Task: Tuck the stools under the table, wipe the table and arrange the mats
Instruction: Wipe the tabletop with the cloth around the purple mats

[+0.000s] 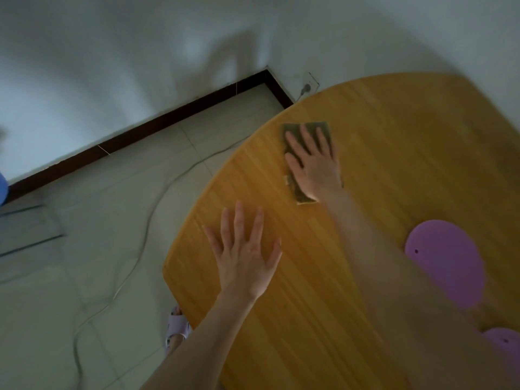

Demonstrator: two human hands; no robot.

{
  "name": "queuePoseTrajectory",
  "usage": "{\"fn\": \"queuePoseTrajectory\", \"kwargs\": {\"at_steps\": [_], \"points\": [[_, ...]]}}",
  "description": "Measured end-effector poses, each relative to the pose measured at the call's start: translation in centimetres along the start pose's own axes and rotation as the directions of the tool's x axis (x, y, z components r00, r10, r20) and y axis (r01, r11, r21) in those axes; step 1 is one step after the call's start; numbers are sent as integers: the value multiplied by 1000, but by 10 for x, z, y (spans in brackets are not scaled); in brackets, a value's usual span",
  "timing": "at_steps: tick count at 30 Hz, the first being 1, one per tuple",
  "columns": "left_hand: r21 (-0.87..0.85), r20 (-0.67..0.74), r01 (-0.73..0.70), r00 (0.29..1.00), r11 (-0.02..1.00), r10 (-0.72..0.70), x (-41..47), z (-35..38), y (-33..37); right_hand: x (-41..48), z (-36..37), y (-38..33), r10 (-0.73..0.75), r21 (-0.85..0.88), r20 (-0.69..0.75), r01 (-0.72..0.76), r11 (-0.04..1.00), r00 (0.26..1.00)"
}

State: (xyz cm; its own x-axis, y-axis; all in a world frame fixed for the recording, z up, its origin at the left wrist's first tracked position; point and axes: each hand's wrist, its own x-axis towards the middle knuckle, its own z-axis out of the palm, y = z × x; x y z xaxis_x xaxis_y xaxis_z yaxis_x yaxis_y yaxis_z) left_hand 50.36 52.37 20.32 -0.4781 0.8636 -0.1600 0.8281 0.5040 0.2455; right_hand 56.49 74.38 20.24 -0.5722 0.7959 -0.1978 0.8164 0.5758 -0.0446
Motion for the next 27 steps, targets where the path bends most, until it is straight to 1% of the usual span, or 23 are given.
{"fn": "queuePoseTrajectory", "kwargs": {"at_steps": [3, 6, 7, 8, 10, 12, 13, 14, 16, 19, 21, 24, 27], "points": [[1, 35, 11, 999, 1000, -11, 18, -3, 8, -10, 1, 37, 192, 79, -25, -190, 979, 981], [-1, 49, 17, 999, 1000, -17, 24, -3, 10, -39, 4, 26, 288, 103, -16, -285, 953, 957], [2, 47, 16, 999, 1000, -16, 24, -2, 9, -45, 4, 14, 284, 88, -18, -281, 956, 959], [6, 40, 14, 999, 1000, -14, 23, -1, 9, -45, 5, 2, 246, 69, -18, -245, 967, 969], [8, 21, 1, 1000, 1000, -1, 23, 1, 8, -33, 3, -11, 113, 47, -12, -113, 993, 993], [4, -2, -17, 1000, 1000, 17, 26, 0, 10, -7, -2, -10, 12, 47, 1, -12, 999, 1000], [-2, -6, -36, 999, 999, 36, 29, -1, 13, 7, -4, -3, 6, 55, 6, -6, 998, 1000], [-6, -9, -59, 998, 998, 59, 33, -3, 17, 19, -5, 8, 26, 63, 7, -26, 998, 1000], [-14, -6, -95, 996, 995, 94, 45, -7, 29, 33, -8, 35, 117, 77, -11, -115, 990, 993], [-11, 27, -131, 991, 991, 131, 70, -10, 49, 27, -10, 85, 303, 128, -39, -296, 947, 952], [-10, 40, -148, 988, 989, 148, 83, -11, 58, 9, -9, 98, 383, 164, -26, -374, 913, 923], [-42, 59, -151, 986, 988, 153, 98, -8, 70, -15, -2, 85, 412, 157, -44, -401, 903, 910], [-18, 88, -159, 983, 987, 160, 102, -3, 74, -11, 0, 72, 345, 134, -41, -337, 932, 938]]}}
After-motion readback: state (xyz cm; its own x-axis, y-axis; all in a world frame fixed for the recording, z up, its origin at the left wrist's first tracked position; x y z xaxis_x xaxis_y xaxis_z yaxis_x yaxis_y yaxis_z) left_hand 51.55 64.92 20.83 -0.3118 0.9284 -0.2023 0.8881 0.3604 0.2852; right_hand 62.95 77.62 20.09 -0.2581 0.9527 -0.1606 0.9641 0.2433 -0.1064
